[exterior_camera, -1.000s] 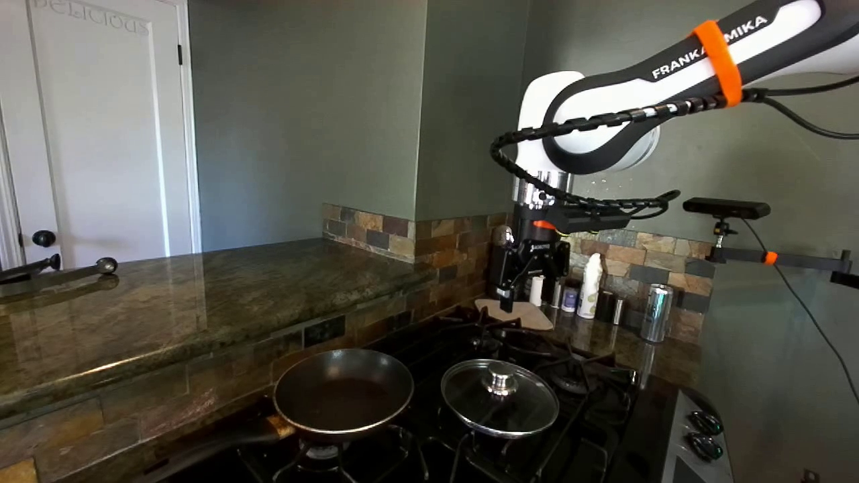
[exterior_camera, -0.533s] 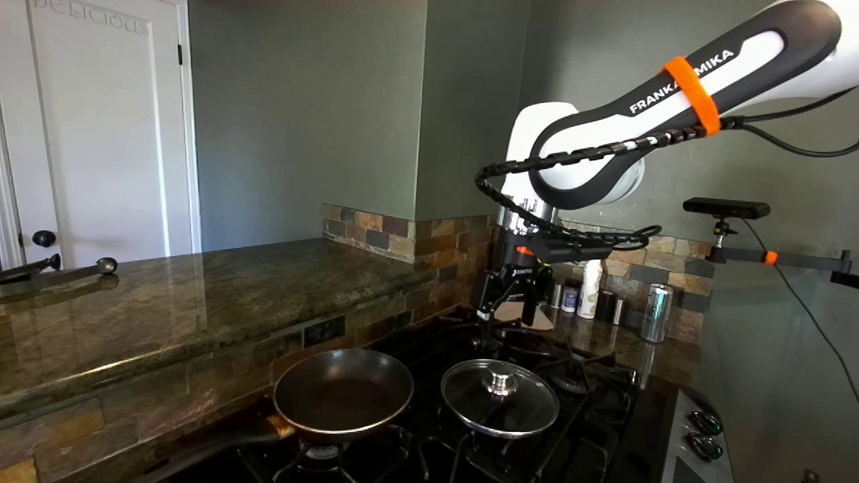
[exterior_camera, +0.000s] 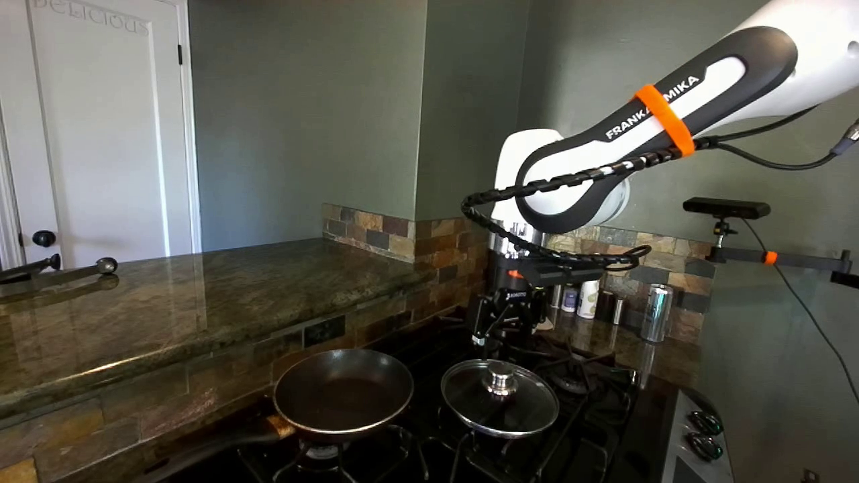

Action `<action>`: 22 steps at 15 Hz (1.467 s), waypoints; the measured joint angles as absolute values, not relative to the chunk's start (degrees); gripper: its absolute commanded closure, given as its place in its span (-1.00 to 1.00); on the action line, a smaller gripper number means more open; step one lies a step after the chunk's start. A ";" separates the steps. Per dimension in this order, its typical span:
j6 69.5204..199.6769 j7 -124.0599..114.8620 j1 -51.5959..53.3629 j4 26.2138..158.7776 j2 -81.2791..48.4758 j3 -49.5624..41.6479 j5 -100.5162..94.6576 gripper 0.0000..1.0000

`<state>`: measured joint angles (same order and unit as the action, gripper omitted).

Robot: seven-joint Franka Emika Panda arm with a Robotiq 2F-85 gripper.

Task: Put the glass lid on the pan.

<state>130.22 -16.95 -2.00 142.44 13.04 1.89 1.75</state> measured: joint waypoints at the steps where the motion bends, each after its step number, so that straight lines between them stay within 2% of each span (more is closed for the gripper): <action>1: 130.22 -16.97 -1.97 142.44 12.59 1.89 1.75 -1.00; 22: 133.63 -17.71 -2.01 142.40 7.88 1.83 1.57 -1.00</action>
